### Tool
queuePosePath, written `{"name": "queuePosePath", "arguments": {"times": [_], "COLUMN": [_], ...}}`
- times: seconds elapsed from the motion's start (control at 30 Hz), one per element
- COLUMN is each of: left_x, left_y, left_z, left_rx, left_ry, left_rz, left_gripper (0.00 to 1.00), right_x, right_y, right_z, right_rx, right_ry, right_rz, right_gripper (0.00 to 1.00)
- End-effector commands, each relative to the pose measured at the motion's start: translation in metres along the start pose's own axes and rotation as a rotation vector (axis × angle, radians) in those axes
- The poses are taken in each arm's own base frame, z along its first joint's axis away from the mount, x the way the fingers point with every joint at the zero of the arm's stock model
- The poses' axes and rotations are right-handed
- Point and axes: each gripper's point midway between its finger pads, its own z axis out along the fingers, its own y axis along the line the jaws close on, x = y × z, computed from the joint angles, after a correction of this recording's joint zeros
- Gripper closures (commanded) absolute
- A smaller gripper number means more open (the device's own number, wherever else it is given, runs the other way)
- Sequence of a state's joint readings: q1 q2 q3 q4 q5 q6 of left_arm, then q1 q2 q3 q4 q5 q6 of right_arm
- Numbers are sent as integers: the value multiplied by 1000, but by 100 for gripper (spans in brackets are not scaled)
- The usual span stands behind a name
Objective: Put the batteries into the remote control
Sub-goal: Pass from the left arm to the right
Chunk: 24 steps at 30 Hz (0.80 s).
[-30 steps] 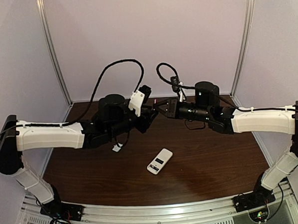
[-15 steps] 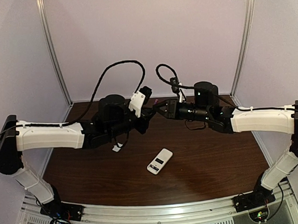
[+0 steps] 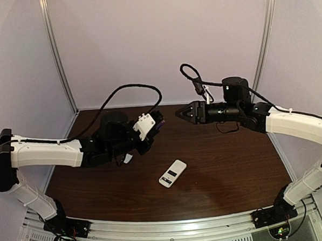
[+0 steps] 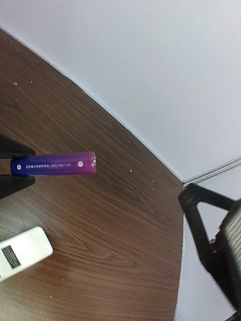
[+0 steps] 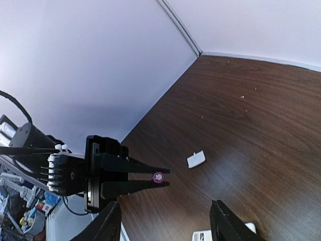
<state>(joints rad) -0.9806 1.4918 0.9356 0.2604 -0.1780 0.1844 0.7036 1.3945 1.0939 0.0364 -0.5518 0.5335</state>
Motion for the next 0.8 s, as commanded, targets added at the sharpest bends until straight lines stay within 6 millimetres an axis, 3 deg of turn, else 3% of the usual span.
{"name": "queuePosePath", "arguments": {"times": [0.0, 0.3, 0.53, 0.77], "left_x": [1, 20, 24, 19], "left_y": [-11, -50, -72, -82], "left_z": [-23, -38, -35, -38], "left_rx": [-31, -36, -45, -75], "left_ry": [-34, -3, 19, -1], "left_rz": [328, 747, 889, 962], "left_gripper": [100, 100, 100, 100], "right_x": [42, 97, 137, 153], "right_y": [5, 14, 27, 33], "right_z": [-9, -10, -6, -3], "right_rx": [-50, -157, -211, -247], "right_ry": [235, 503, 665, 720], "right_rz": [-1, 86, 96, 101], "right_gripper": [40, 47, 55, 60]}}
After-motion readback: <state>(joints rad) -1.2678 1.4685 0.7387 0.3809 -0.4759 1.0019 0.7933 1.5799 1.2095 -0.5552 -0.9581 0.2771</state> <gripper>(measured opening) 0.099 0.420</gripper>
